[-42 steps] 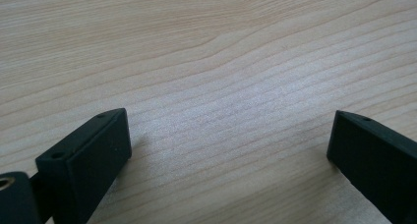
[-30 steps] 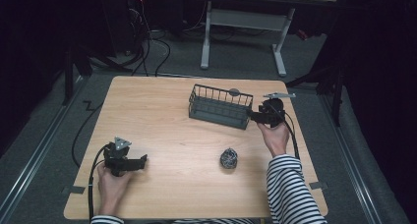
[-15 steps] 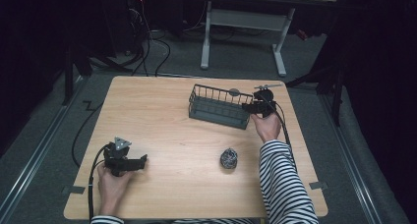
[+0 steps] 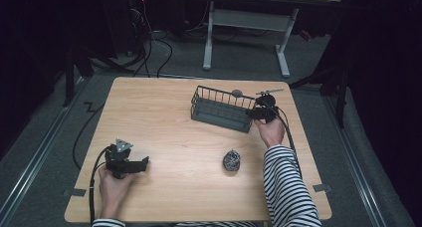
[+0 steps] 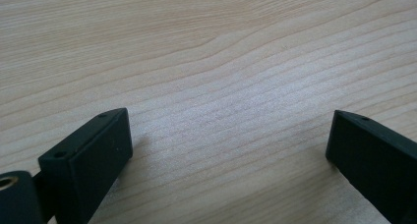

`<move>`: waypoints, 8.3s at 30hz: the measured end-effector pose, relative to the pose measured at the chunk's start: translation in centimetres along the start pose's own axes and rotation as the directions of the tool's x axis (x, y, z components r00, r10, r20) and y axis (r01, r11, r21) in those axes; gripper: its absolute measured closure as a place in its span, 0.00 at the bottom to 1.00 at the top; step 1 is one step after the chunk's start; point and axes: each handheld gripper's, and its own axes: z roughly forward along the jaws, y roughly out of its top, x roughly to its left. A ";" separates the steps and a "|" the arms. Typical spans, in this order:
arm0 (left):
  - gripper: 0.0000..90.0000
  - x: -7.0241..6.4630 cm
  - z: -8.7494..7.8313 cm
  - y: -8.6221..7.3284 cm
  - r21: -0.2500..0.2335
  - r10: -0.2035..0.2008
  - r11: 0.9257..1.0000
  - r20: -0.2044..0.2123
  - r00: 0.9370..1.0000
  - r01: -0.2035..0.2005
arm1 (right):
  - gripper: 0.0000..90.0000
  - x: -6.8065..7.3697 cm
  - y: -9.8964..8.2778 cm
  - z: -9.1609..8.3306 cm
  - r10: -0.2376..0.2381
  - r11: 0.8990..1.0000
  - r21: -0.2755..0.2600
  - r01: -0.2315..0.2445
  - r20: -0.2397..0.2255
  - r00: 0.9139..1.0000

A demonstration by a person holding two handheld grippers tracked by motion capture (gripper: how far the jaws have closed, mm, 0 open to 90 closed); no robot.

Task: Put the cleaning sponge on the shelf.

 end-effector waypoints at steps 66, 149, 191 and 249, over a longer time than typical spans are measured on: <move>0.06 0.0 0.0 0.0 -0.004 -0.007 1.000 -0.005 1.000 0.007 | 0.37 2.0 -7.2 -8.5 -0.103 0.984 -0.154 0.087 -0.101 0.989; 0.07 0.0 -0.1 0.0 -0.007 -0.008 1.000 -0.006 1.000 0.008 | 0.45 8.1 -15.7 -5.8 -0.262 0.961 -0.144 0.235 -0.216 0.941; 0.07 0.0 -0.1 0.0 -0.009 -0.009 1.000 -0.006 1.000 0.009 | 0.46 5.4 -5.2 -11.2 -0.292 0.936 -0.268 0.230 -0.221 0.930; 0.08 0.0 -0.1 0.0 -0.009 -0.009 1.000 -0.006 1.000 0.009 | 0.36 2.9 -2.3 -7.9 -0.201 0.970 -0.176 0.168 -0.190 0.961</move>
